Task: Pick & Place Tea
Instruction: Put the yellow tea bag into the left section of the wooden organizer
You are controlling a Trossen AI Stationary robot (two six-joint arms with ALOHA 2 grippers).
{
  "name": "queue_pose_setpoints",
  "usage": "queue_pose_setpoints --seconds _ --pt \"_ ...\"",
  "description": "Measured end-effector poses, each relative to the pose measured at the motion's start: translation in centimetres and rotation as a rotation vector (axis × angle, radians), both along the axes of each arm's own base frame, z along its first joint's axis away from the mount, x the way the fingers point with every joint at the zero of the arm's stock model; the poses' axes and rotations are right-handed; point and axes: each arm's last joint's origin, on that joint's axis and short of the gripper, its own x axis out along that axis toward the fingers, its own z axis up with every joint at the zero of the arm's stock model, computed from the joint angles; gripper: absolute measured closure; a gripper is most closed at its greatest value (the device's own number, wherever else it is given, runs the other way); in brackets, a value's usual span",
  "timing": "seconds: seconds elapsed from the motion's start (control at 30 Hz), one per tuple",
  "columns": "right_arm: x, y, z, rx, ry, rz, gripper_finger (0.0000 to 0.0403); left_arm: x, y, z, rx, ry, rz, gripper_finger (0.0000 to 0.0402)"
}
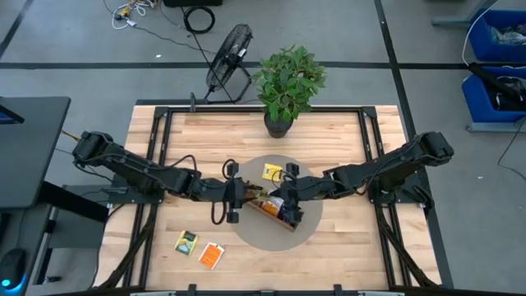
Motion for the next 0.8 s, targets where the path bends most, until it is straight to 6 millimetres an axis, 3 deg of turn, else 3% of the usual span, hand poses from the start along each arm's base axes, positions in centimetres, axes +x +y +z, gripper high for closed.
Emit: queue_pose_setpoints --seconds 0.43,0.63,0.8 --pt "0.2 -0.1 0.3 -0.015 -0.022 -0.013 0.0403 0.3 0.4 0.0 -0.023 -0.007 0.004 0.0235" --pt "0.3 -0.1 0.5 -0.017 -0.037 -0.003 0.0403 0.5 1.4 0.0 -0.083 -0.01 0.039 0.0254" --pt "0.3 -0.1 0.5 -0.016 -0.037 -0.003 0.0403 0.7 2.0 -0.1 -0.136 0.001 0.002 0.0301"
